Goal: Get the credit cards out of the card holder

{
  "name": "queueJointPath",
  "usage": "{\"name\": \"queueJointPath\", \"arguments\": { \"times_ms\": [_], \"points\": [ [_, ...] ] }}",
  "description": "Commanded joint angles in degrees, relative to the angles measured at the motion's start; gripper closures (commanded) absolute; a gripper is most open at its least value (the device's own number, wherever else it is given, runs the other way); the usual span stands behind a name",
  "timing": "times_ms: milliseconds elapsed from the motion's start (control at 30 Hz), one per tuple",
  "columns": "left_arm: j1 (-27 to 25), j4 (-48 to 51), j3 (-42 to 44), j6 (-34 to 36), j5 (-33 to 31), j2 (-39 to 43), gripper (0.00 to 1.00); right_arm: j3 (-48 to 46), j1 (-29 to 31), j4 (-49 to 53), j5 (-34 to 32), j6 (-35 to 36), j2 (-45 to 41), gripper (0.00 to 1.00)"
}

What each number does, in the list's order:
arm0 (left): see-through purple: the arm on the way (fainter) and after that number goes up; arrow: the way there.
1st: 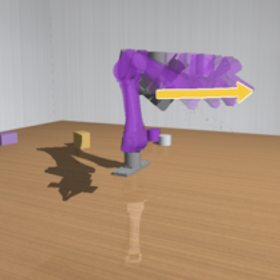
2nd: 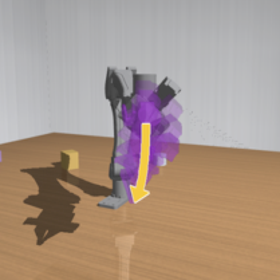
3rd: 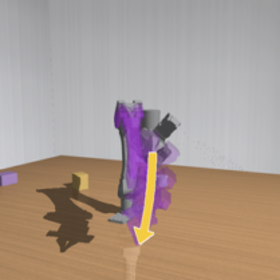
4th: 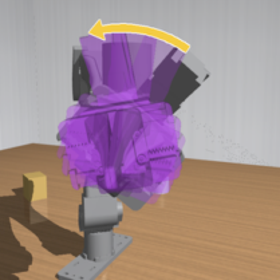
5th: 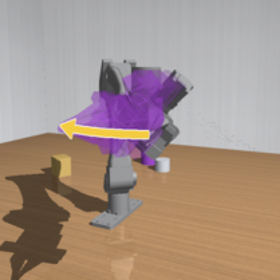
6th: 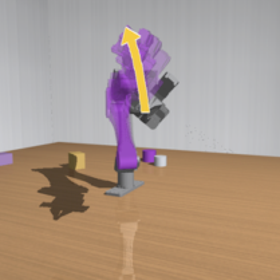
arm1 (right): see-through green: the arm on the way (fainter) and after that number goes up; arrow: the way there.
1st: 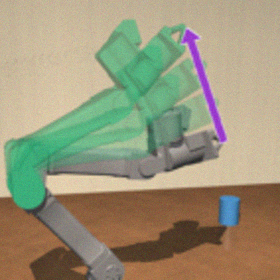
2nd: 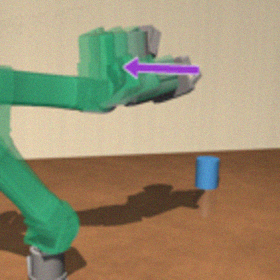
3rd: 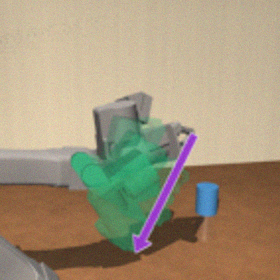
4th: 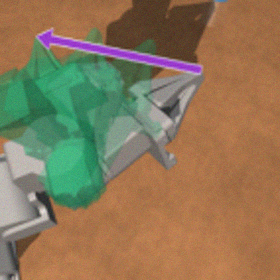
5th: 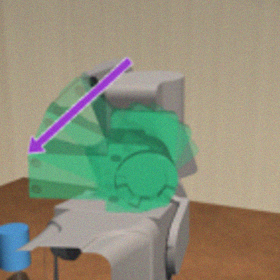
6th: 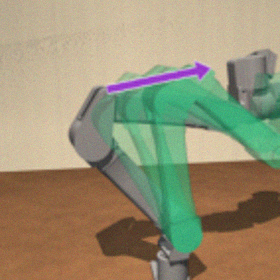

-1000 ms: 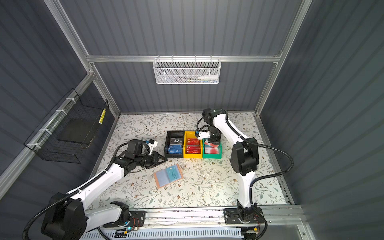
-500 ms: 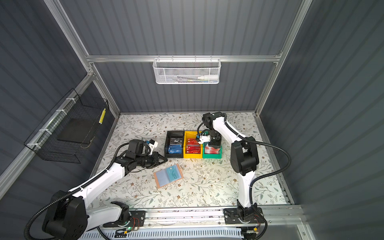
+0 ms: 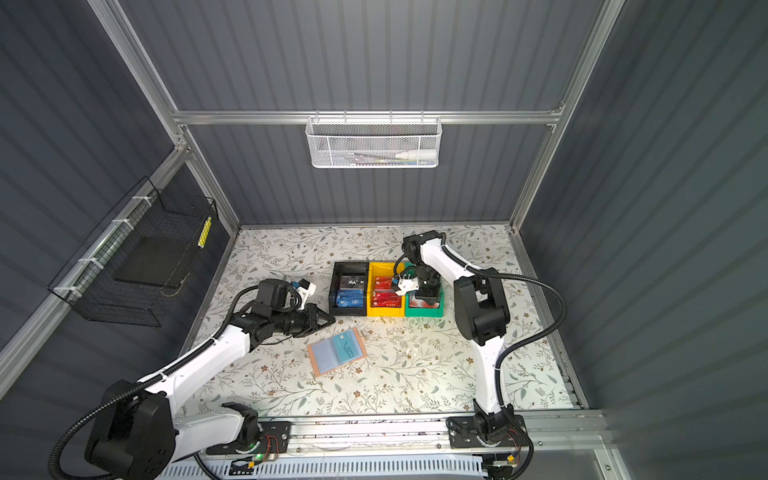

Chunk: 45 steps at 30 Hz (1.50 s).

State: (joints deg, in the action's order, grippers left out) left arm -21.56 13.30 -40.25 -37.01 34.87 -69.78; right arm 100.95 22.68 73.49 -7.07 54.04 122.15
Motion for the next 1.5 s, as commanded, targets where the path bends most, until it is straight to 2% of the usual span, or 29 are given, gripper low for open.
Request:
{"name": "queueJointPath", "arguments": {
  "times_ms": [0, 667, 933, 1300, 1400, 1467],
  "points": [
    [0.2, -0.09, -0.87, 0.82, -0.15, -0.33, 0.86, -1.36, 0.44, 0.47, 1.71, 0.14, -0.97, 0.98],
    [0.2, -0.22, -0.45, 1.02, 0.2, -0.79, 0.87, -0.61, 0.91, -1.56, 0.53, -1.71, -0.77, 0.8],
    [0.32, 1.19, -0.42, 1.27, -0.89, -0.98, 0.86, -1.75, 0.34, -4.86, -2.83, -4.21, -3.01, 0.8],
    [0.69, 2.36, 0.28, 1.34, -1.49, -0.81, 0.86, -3.0, 0.16, -5.26, -1.57, -4.95, -4.96, 0.74],
    [0.73, 3.98, 0.37, 1.33, -2.92, -0.79, 0.86, -1.61, 0.03, -6.08, -1.02, -7.08, -5.85, 0.73],
    [0.73, 5.48, 0.46, 1.18, -4.03, -1.36, 0.86, -0.12, 0.09, -6.43, 1.72, -9.36, -7.26, 0.73]
  ]
}}
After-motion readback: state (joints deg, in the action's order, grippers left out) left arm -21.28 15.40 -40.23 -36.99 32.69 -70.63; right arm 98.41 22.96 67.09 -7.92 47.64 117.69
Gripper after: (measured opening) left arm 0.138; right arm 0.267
